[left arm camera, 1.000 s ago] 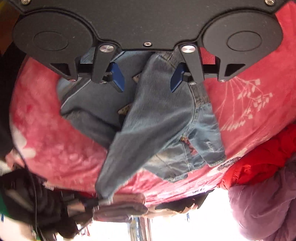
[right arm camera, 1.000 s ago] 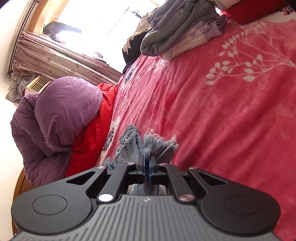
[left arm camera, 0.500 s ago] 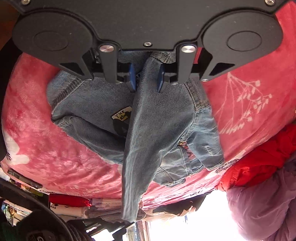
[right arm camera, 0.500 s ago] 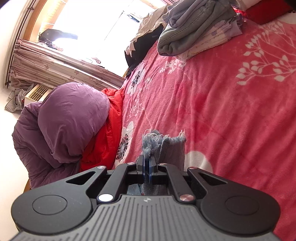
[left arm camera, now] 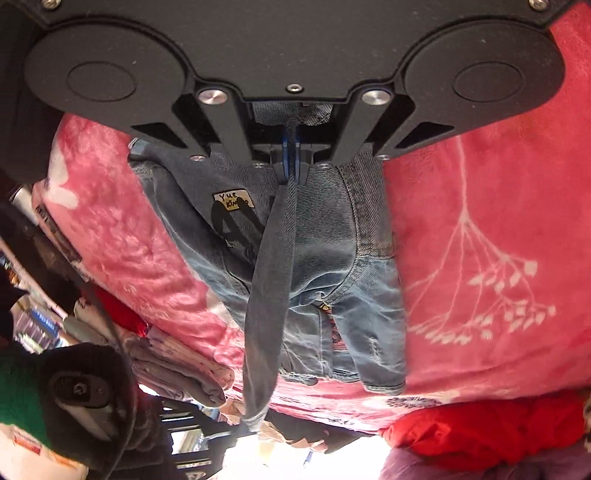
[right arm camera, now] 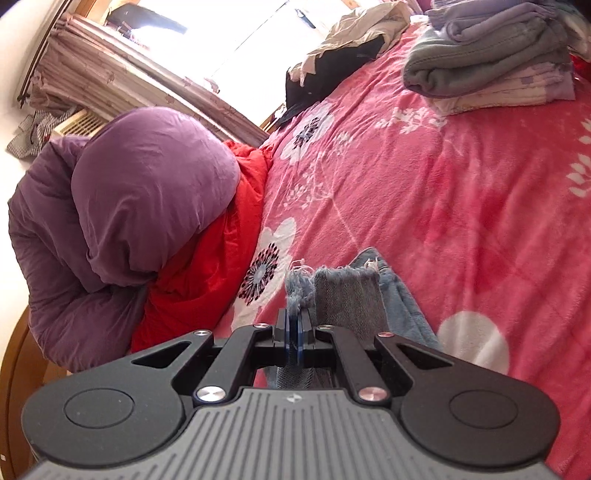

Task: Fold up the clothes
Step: 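Lay the frayed leg along the jeans with the right gripper while the left gripper holds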

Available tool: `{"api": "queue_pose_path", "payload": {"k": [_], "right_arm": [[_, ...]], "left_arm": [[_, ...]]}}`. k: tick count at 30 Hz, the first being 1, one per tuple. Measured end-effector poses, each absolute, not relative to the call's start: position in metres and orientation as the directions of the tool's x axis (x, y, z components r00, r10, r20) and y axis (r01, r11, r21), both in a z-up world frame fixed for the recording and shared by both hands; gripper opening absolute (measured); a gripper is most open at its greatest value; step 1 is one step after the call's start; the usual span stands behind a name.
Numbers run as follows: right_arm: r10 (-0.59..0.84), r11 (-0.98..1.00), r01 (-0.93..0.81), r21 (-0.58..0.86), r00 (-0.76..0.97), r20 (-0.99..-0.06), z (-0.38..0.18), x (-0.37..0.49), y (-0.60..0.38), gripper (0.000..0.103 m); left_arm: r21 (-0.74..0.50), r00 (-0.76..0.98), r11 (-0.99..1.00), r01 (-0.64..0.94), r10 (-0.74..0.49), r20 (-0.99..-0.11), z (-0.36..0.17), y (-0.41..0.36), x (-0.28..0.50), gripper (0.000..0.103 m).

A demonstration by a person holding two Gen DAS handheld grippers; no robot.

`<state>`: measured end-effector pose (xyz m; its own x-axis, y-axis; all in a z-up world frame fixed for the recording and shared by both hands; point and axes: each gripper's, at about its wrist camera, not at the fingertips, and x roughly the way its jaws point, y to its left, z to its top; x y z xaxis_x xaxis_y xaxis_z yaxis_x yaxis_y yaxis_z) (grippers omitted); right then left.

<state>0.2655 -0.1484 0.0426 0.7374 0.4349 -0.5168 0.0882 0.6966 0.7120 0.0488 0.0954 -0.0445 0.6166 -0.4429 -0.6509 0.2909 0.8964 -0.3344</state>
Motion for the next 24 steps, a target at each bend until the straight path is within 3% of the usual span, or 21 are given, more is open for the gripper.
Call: {"api": "queue_pose_path", "payload": {"k": [15,18,20,24], "right_arm": [[0.418,0.875,-0.075,0.478,0.613,-0.67,0.008,0.333,-0.032,0.006],[0.487,0.846,-0.115,0.521,0.564,-0.666,0.002,0.343,-0.028,0.014],[0.511,0.832,-0.138,0.537,0.565,-0.647,0.004,0.344,-0.033,0.029],[0.49,0.841,-0.141,0.522,0.607,-0.626,0.01,0.34,-0.069,0.035]], "left_arm": [[-0.544,0.61,0.833,0.099,-0.483,-0.629,-0.057,0.134,0.06,0.002],[-0.571,0.605,0.818,0.071,-0.49,-0.627,-0.058,0.138,0.061,0.002],[-0.573,0.606,0.817,0.064,-0.488,-0.628,-0.058,0.138,0.061,0.002],[-0.575,0.608,0.817,0.054,-0.483,-0.63,-0.058,0.14,0.061,0.002]]}}
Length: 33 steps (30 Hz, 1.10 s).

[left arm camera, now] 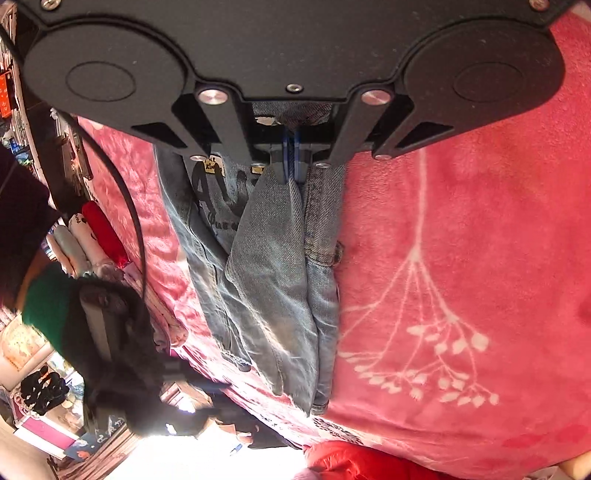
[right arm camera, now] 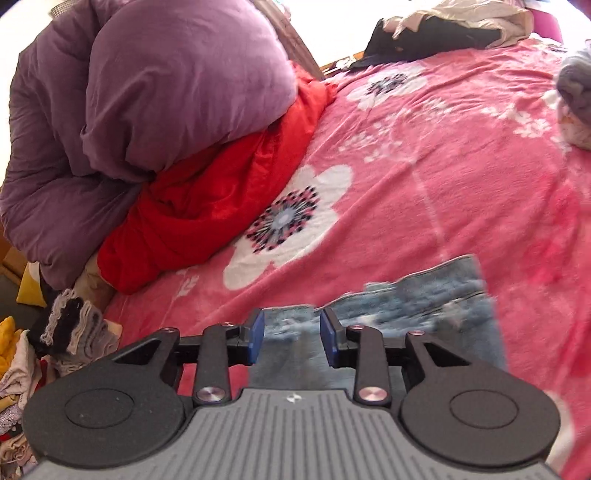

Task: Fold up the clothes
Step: 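Lay the frayed leg along the jeans with the right gripper while the left gripper holds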

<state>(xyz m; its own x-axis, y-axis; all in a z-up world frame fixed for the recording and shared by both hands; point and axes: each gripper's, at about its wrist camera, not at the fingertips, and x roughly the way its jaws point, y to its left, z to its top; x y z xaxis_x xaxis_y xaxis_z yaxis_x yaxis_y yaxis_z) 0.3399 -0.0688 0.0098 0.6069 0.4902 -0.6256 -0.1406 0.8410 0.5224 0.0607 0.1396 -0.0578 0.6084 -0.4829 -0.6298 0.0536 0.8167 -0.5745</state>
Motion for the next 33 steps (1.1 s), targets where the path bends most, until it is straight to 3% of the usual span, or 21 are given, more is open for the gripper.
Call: {"api": "queue_pose_path", "payload": {"k": [11,12,14,16,21,25,28,30,33], "right_arm": [[0.531,0.811,-0.121,0.572,0.563,-0.634,-0.046,0.324,-0.1,0.034],[0.535,0.809,-0.127,0.573,0.561,-0.632,-0.048,0.323,-0.098,0.032],[0.538,0.813,-0.145,0.564,0.557,-0.633,-0.049,0.322,-0.094,0.012],[0.546,0.811,-0.17,0.561,0.566,-0.618,-0.047,0.319,-0.093,0.003],[0.532,0.802,-0.178,0.57,0.647,-0.546,-0.032,0.312,-0.107,0.002],[0.472,0.869,-0.194,0.455,0.599,-0.647,-0.044,0.32,-0.099,0.003],[0.531,0.818,-0.172,0.548,0.591,-0.607,-0.047,0.312,-0.108,0.008],[0.562,0.79,-0.167,0.59,0.583,-0.587,-0.048,0.304,-0.114,0.018],[0.559,0.807,-0.205,0.554,0.57,-0.602,-0.049,0.286,-0.116,0.023]], "left_arm": [[-0.575,0.607,0.817,0.04,-0.477,-0.636,-0.058,0.143,0.062,0.002],[-0.575,0.607,0.817,0.038,-0.476,-0.636,-0.057,0.142,0.062,0.002],[-0.577,0.607,0.816,0.034,-0.476,-0.637,-0.057,0.143,0.063,0.002],[-0.574,0.61,0.819,0.028,-0.469,-0.639,-0.057,0.144,0.062,0.002],[-0.583,0.607,0.812,0.013,-0.47,-0.641,-0.058,0.146,0.062,0.002],[-0.587,0.611,0.81,-0.002,-0.464,-0.642,-0.058,0.148,0.061,0.002],[-0.586,0.612,0.81,-0.003,-0.463,-0.642,-0.058,0.148,0.062,0.002],[-0.593,0.611,0.805,-0.007,-0.466,-0.64,-0.059,0.149,0.062,0.002],[-0.608,0.608,0.794,-0.017,-0.474,-0.636,-0.061,0.15,0.063,0.002]]}}
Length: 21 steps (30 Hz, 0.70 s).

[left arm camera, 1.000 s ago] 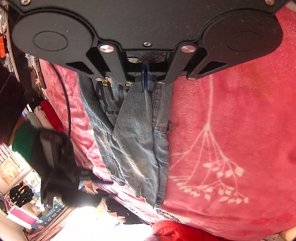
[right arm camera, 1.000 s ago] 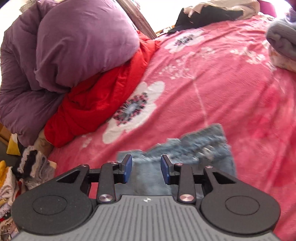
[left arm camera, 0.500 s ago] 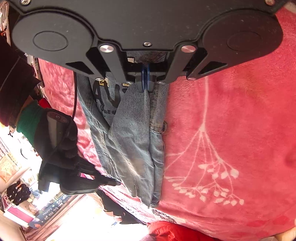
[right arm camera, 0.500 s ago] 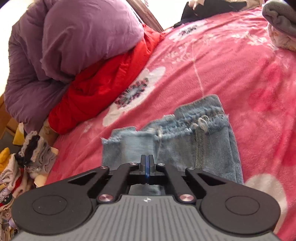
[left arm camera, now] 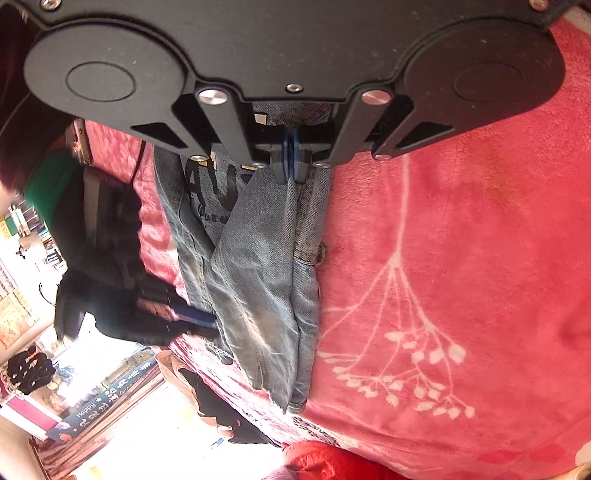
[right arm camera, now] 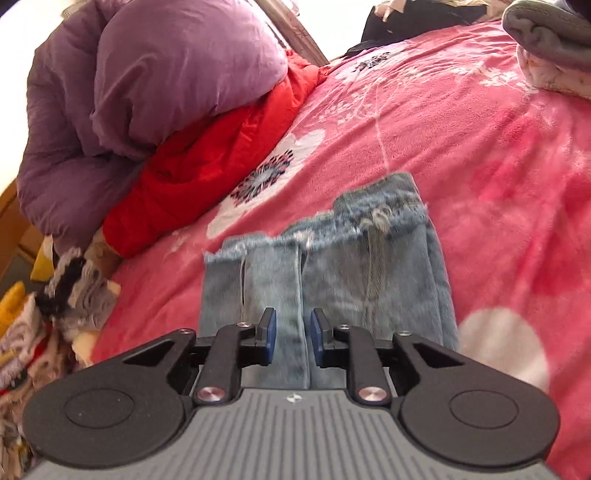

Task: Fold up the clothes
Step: 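Release the leg and move the right gripper toward the left gripper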

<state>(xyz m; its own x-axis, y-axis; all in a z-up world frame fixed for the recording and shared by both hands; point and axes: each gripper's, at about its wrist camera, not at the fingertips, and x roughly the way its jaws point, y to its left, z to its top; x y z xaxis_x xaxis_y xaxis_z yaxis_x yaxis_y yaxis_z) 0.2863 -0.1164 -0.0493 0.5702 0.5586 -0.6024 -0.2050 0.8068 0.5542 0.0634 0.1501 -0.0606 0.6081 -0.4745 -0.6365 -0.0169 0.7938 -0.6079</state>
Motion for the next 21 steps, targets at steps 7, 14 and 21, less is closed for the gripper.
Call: {"api": "queue_pose_path", "payload": {"k": [7,14,21], "right_arm": [[0.643,0.738,-0.223,0.637,0.522,-0.561,-0.067,0.261,-0.127,0.023],[0.633,0.747,-0.24,0.62,0.539,-0.555,-0.056,0.256,-0.13,0.005],[0.521,0.853,-0.299,0.427,0.515,-0.681,-0.058,0.262,-0.11,0.005]], "left_arm": [[-0.634,0.608,0.773,-0.026,-0.491,-0.624,-0.062,0.152,0.062,0.002],[-0.724,0.599,0.689,-0.04,-0.563,-0.569,-0.067,0.156,0.064,0.001],[-0.744,0.609,0.664,-0.078,-0.559,-0.563,-0.069,0.16,0.062,0.001]]}}
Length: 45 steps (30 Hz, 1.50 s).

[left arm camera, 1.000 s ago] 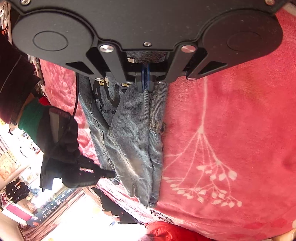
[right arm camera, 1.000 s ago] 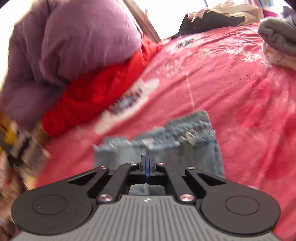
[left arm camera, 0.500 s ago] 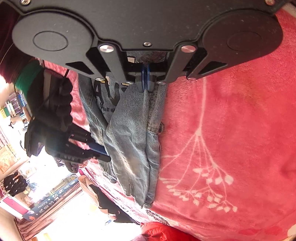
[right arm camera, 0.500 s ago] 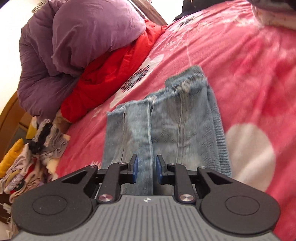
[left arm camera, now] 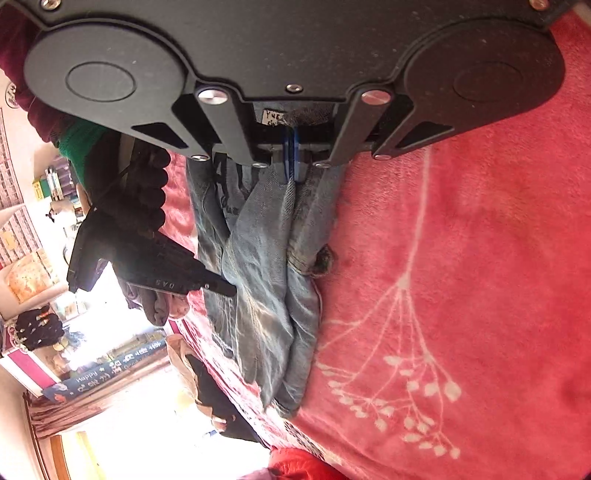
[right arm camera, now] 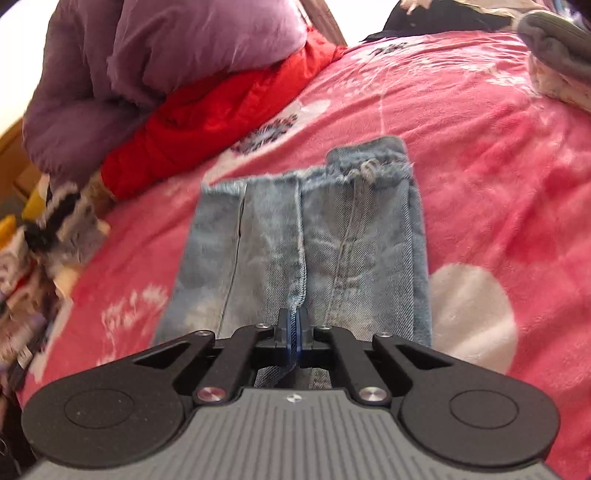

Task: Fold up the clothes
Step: 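Release the leg and move the right gripper toward the left gripper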

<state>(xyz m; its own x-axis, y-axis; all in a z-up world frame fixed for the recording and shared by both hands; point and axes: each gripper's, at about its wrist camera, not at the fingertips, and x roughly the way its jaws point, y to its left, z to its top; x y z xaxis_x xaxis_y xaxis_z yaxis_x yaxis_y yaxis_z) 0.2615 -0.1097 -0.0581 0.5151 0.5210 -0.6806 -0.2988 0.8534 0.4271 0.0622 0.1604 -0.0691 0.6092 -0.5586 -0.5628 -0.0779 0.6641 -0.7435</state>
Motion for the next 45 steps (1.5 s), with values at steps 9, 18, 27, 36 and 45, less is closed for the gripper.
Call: {"api": "queue_pose_path", "payload": {"k": [9,18,27,36,45], "right_arm": [[0.444,0.896,-0.325,0.302,0.639,-0.628,-0.034,0.236,-0.108,0.036],[0.567,0.756,-0.65,0.077,0.59,-0.575,-0.021,0.132,-0.059,0.034],[0.552,0.747,-0.66,0.079,0.551,-0.626,-0.035,0.12,-0.038,0.036],[0.568,0.687,-0.724,0.056,0.487,-0.664,-0.051,0.114,-0.023,0.035],[0.555,0.683,-0.728,0.06,0.464,-0.69,-0.059,0.128,-0.014,0.033]], "left_arm": [[-0.677,0.623,0.736,0.0,-0.529,-0.576,-0.054,0.158,0.057,0.019],[-0.643,0.69,0.76,-0.095,-0.415,-0.593,-0.053,0.175,0.059,0.019],[-0.563,0.651,0.822,-0.079,-0.385,-0.654,-0.055,0.164,0.047,0.019],[-0.465,0.614,0.885,-0.013,-0.36,-0.703,-0.052,0.137,0.032,0.018],[-0.437,0.549,0.899,0.017,-0.374,-0.747,-0.063,0.127,0.035,0.017]]}}
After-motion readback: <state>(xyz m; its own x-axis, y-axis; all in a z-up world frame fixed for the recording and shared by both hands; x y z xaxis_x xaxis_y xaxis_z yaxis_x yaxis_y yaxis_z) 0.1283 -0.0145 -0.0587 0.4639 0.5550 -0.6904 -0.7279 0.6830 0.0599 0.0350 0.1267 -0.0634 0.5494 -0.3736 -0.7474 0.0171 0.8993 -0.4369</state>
